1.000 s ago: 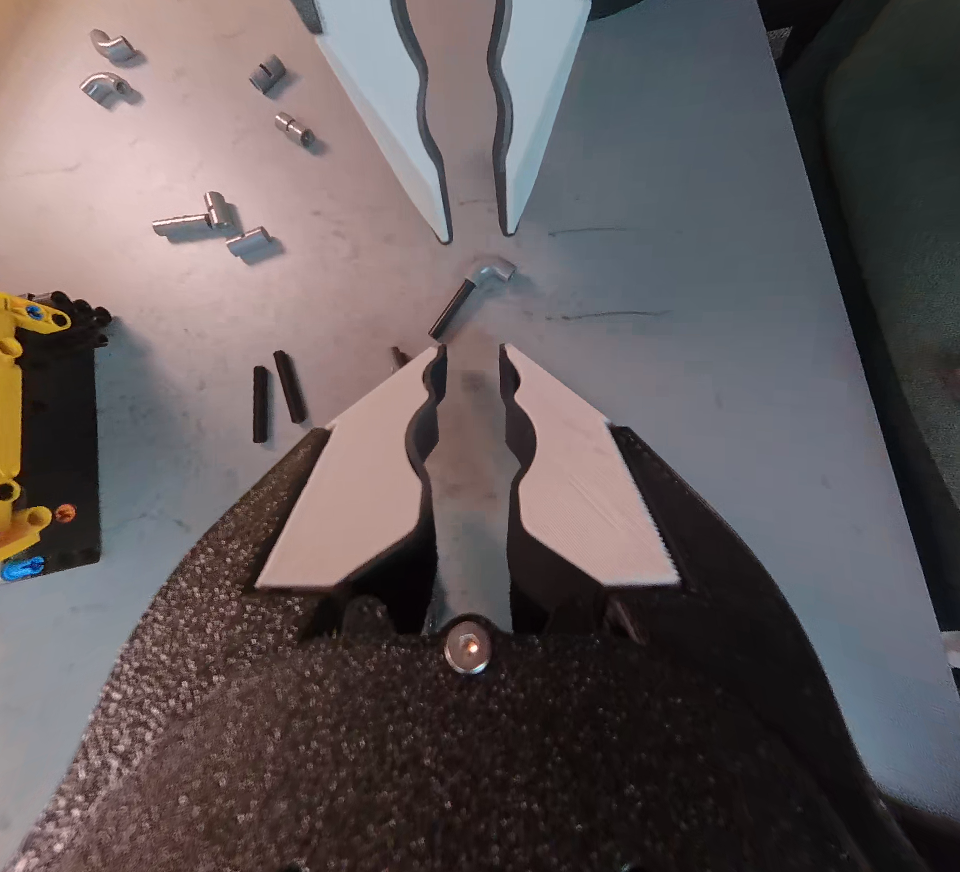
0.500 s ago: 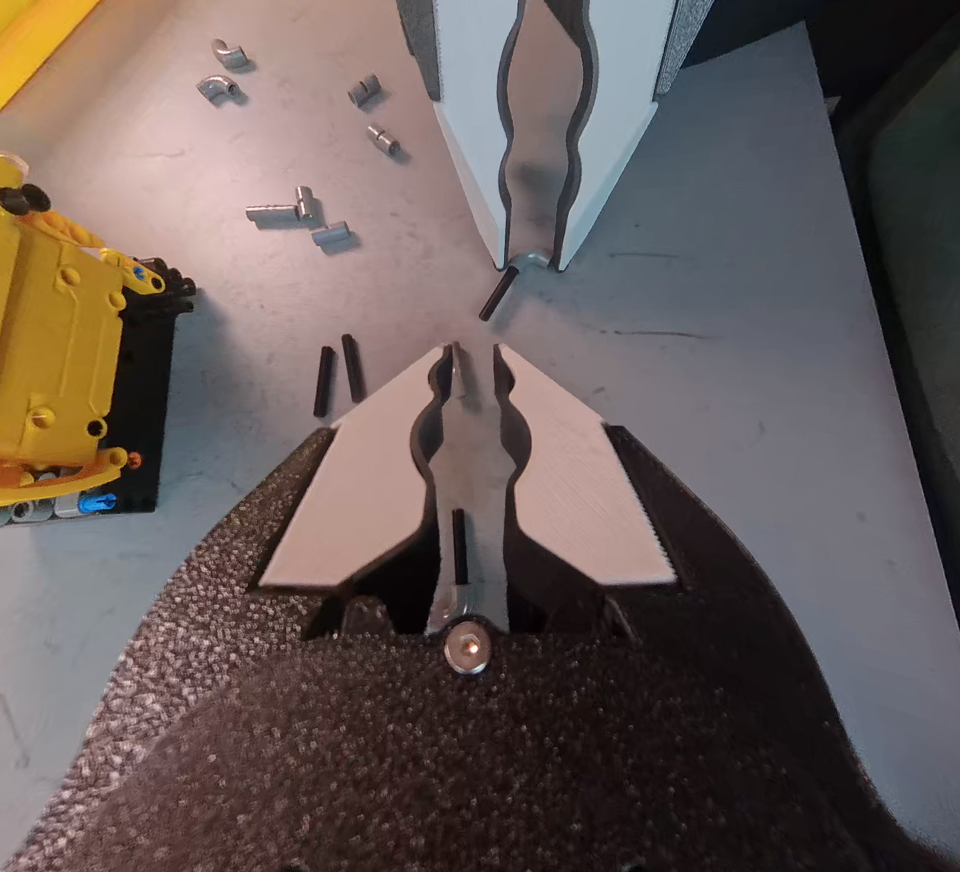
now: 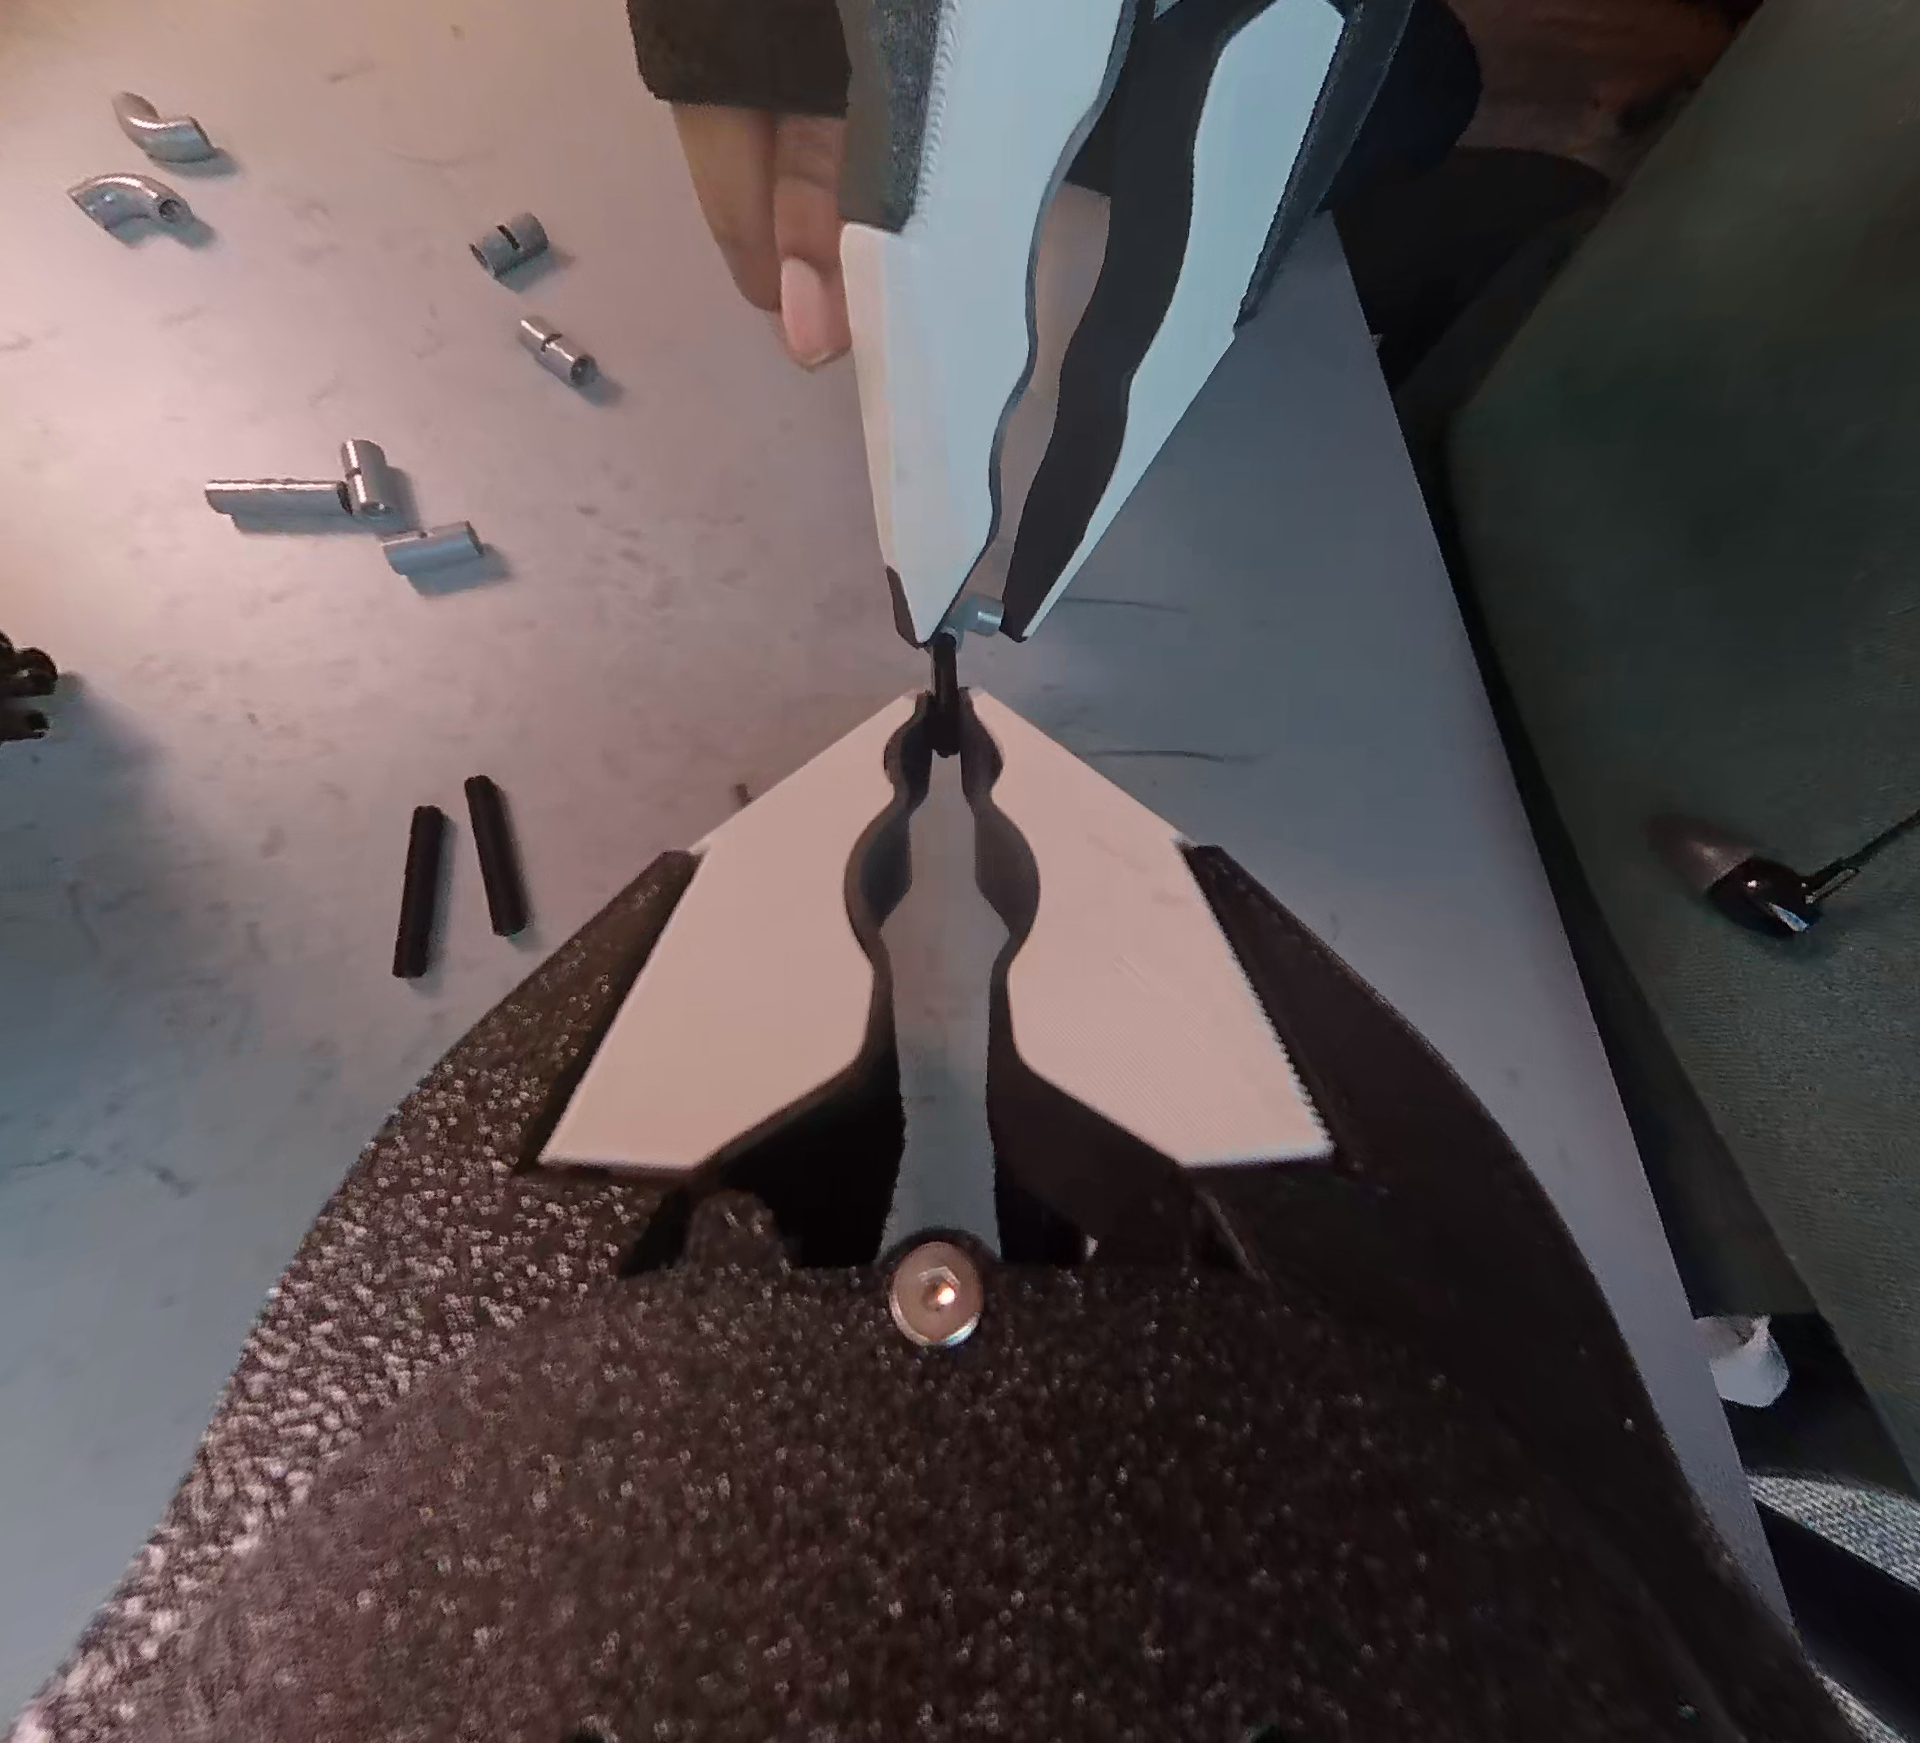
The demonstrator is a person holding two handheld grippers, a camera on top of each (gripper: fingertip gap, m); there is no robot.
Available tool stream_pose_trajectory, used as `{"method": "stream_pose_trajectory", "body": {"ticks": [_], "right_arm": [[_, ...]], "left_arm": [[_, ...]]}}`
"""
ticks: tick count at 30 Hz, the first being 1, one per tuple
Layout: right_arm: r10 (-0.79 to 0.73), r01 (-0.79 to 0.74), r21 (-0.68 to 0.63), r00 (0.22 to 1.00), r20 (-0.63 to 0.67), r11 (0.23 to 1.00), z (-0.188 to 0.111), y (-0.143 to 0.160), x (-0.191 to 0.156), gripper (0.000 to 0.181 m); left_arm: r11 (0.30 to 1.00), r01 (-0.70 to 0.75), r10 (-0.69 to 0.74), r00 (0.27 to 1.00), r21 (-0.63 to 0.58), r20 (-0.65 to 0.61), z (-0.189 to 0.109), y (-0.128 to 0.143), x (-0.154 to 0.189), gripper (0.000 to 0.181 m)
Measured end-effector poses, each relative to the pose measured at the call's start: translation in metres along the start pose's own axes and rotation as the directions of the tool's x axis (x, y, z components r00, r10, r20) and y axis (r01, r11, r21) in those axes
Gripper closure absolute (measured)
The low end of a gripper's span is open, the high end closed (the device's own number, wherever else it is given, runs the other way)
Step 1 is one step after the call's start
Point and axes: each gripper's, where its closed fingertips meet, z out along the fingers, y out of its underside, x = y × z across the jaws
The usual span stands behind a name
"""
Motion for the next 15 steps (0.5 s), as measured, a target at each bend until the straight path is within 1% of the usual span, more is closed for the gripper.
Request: {"method": "stream_pose_trajectory", "body": {"ticks": [2,4,5,8,11,12,13,15], "right_arm": [[0.006,-0.006,0.003,1.0,-0.004,1.0,-0.001,0.0,0.001,0.162],[0.05,-0.05,0.029,0.999,0.002,0.998,-0.002,0.0,0.004,0.163],[0.1,-0.1,0.047,0.995,0.017,0.994,-0.004,0.0,0.006,0.163],[0.254,-0.262,0.1,0.963,0.087,0.96,-0.01,0.003,0.011,0.159],[0.349,-0.373,0.12,0.92,0.181,0.92,-0.015,0.004,0.009,0.163],[0.358,-0.386,0.127,0.913,0.196,0.914,-0.016,0.004,0.008,0.168],[0.361,-0.389,0.131,0.912,0.194,0.912,-0.016,0.004,0.009,0.169],[0.341,-0.36,0.129,0.928,0.148,0.924,-0.016,0.006,0.014,0.169]], "left_arm": [[1.0,-0.018,0.018,1.0,0.006,0.015,0.0,-0.001,-0.001,0.178],[0.998,-0.057,0.056,0.997,0.014,0.052,-0.001,-0.003,-0.004,0.179],[0.996,-0.084,0.082,0.994,0.025,0.072,-0.002,-0.005,-0.005,0.179],[0.982,-0.185,0.177,0.974,0.046,0.143,-0.004,-0.015,-0.007,0.179],[0.959,-0.276,0.258,0.943,0.058,0.208,-0.007,-0.024,-0.006,0.179],[0.951,-0.306,0.286,0.93,0.053,0.23,-0.007,-0.025,-0.007,0.179],[0.944,-0.328,0.307,0.919,0.048,0.249,-0.008,-0.026,-0.008,0.179],[0.942,-0.332,0.308,0.911,0.045,0.274,-0.008,-0.026,-0.012,0.179]]}}
